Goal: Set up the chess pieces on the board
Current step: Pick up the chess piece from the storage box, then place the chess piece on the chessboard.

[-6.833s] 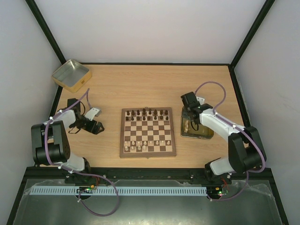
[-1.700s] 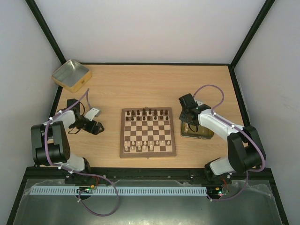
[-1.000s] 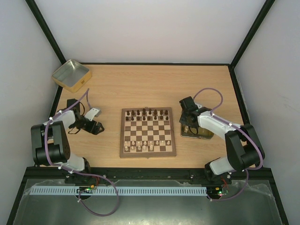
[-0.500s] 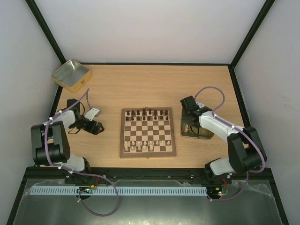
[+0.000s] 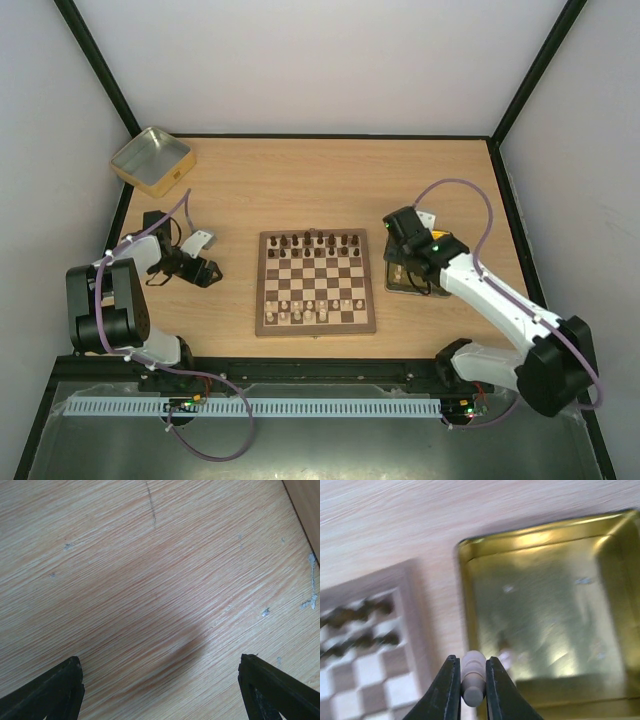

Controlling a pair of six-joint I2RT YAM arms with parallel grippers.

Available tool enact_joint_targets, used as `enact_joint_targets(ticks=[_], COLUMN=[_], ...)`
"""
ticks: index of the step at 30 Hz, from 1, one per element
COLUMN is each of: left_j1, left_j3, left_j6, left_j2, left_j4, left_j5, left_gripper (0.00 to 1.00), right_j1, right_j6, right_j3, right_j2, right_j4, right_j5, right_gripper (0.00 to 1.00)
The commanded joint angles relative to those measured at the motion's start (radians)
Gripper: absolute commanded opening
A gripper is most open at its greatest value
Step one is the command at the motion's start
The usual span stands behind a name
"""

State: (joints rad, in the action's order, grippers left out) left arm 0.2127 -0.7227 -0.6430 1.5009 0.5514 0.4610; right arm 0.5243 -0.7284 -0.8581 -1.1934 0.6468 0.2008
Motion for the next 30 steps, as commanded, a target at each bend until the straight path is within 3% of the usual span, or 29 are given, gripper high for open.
enact_joint_targets(ticks=[1,7,14,30], left_j1=[0.002,-0.004,-0.011,-0.014], left_j3=[0.034,0.037,0.046,0.046], left_j6=[0.023,0.035,0.047,0.046], left_j2=[0.003,-0.001,-0.02,-0.019], left_j4=[0.065,0.055,0.044,0.044], left_j5=[-0.035,-0.052,-0.068,-0.07], left_gripper=[0.84,0.84,0.84,0.84], right_j1=[0.173,0.462,0.65,0.729], right_j6=[-0.132,-0.314,-0.403,-0.422], right_j3=[0.008,0.056,0.079,0.067], right_j2=[0.084,0.078,-0.015,-0.123], right_j4=[0.084,0.067,0.004,-0.065], right_j5=[-0.021,0.012,0.02,-0.018], right_gripper=[0.08,0.08,0.08,0.08])
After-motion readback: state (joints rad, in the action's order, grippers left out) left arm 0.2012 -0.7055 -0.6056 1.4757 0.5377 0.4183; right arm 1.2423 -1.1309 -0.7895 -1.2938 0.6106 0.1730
